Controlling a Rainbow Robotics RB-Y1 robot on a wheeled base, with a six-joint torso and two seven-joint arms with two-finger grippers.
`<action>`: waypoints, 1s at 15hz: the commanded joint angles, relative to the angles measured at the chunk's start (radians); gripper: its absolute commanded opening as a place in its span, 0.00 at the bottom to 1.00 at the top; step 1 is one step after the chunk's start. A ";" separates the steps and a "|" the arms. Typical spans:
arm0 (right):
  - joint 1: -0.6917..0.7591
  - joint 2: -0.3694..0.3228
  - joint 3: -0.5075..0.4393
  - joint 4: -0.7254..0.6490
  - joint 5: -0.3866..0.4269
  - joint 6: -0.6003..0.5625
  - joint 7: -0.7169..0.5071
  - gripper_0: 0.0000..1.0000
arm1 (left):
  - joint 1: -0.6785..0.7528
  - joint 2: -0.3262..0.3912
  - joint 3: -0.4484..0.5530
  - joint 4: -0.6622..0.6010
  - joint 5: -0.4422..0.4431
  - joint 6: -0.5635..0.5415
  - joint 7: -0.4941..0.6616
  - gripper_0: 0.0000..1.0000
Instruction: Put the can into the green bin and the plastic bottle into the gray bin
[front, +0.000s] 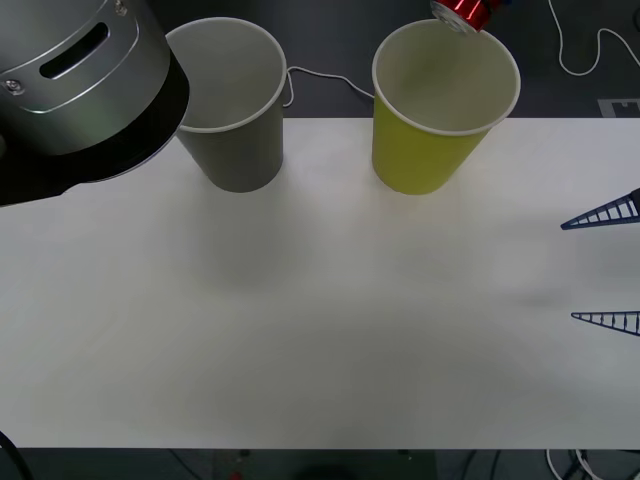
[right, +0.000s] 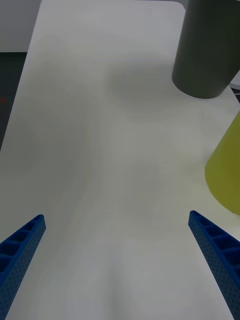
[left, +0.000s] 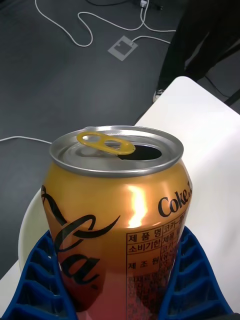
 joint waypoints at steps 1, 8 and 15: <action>0.000 0.000 0.000 0.000 0.000 0.000 0.000 1.00 | 0.000 0.000 0.001 -0.001 0.000 -0.002 0.000 0.09; 0.000 0.000 0.000 0.000 0.000 0.000 0.000 1.00 | 0.000 0.000 0.001 -0.004 -0.001 -0.009 -0.005 1.00; 0.000 0.000 0.000 0.000 0.000 0.000 0.000 1.00 | -0.009 0.081 0.001 -0.011 0.085 -0.124 -0.109 1.00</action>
